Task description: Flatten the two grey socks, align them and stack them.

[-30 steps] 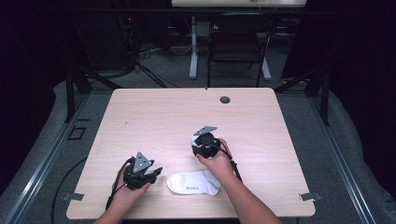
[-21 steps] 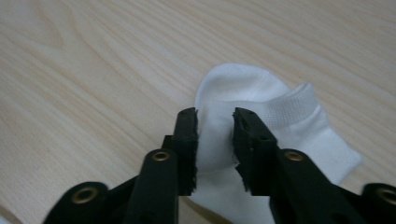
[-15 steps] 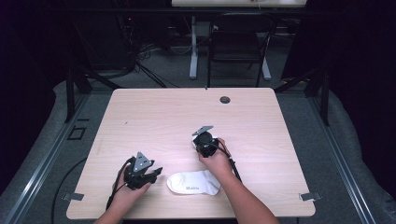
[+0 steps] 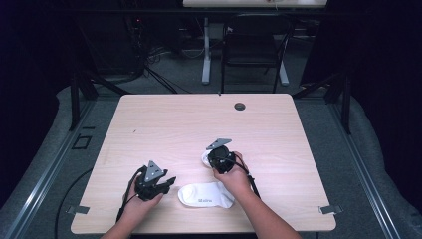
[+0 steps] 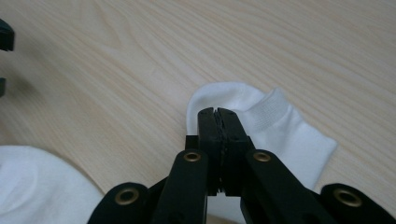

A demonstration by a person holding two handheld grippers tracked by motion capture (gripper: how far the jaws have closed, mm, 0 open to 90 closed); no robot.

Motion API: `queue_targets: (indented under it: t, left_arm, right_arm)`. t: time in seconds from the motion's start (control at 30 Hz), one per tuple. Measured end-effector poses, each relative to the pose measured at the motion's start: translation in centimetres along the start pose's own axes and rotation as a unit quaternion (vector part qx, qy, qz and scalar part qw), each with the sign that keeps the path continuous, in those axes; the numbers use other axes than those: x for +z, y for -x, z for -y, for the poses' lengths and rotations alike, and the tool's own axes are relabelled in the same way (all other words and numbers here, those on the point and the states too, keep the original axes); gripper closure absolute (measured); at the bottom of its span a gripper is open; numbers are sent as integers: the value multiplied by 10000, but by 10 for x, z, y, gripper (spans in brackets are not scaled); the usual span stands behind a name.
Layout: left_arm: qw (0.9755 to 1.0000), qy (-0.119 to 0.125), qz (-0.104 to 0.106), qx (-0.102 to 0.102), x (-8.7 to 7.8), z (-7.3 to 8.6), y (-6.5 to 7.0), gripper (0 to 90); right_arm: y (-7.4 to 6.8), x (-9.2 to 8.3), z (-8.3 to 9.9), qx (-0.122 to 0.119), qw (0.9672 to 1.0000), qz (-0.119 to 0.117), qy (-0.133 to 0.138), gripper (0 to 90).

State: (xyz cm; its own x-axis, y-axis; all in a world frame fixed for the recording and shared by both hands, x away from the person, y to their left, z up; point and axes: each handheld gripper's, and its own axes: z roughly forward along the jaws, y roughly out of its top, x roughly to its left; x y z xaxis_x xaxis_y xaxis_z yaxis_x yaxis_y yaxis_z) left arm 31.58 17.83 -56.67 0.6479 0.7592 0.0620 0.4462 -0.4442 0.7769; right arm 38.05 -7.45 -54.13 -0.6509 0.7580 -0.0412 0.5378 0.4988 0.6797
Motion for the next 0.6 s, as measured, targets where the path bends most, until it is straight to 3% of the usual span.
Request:
queue_targets:
  t: [0.2, 0.47, 0.6]
  left_arm:
    - [9999, 41, 0, 100, 3, -14, 2, 585]
    - [9999, 106, 76, -44, 16, -34, -4, 611]
    - [9999, 123, 69, 19, 23, -45, -4, 644]
  right_arm:
    - [-4, -9, -2, -84, 9998, -120, 151, 900]
    - [-7, -17, -2, -252, 9990, -163, 322, 900]
    - [-5, -24, 0, -324, 9984, -188, 422, 900]
